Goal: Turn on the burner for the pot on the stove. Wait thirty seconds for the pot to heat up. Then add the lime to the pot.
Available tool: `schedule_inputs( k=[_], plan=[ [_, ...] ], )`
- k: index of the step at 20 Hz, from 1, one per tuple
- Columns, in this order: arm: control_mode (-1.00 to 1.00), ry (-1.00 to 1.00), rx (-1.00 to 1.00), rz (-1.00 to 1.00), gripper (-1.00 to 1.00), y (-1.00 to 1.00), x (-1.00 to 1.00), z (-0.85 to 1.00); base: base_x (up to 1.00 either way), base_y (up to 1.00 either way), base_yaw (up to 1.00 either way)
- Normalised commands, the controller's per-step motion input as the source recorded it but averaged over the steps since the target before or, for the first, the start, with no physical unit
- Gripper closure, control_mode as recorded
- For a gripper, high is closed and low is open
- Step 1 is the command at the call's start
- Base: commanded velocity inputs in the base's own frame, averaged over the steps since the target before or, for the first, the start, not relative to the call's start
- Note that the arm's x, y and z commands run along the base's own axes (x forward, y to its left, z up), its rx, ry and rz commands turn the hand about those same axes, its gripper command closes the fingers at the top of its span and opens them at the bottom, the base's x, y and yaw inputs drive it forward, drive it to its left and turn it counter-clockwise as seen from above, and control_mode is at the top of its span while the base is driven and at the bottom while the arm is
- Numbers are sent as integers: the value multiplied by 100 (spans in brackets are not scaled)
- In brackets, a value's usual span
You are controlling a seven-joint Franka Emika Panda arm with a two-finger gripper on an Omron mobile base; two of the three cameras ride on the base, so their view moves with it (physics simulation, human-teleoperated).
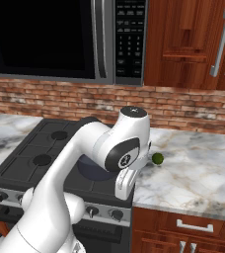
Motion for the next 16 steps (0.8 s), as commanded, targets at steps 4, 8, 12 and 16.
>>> schedule_inputs(
  k=[4,8,12,16],
  plan=[
    [-100,0,0,0,-100,0,0,0,0,0,0],
    [-100,0,0,0,-100,0,0,0,0,0,0],
    [-100,0,0,0,-100,0,0,0,0,0,0],
    [-100,0,0,0,-100,0,0,0,0,0,0]
  ],
)
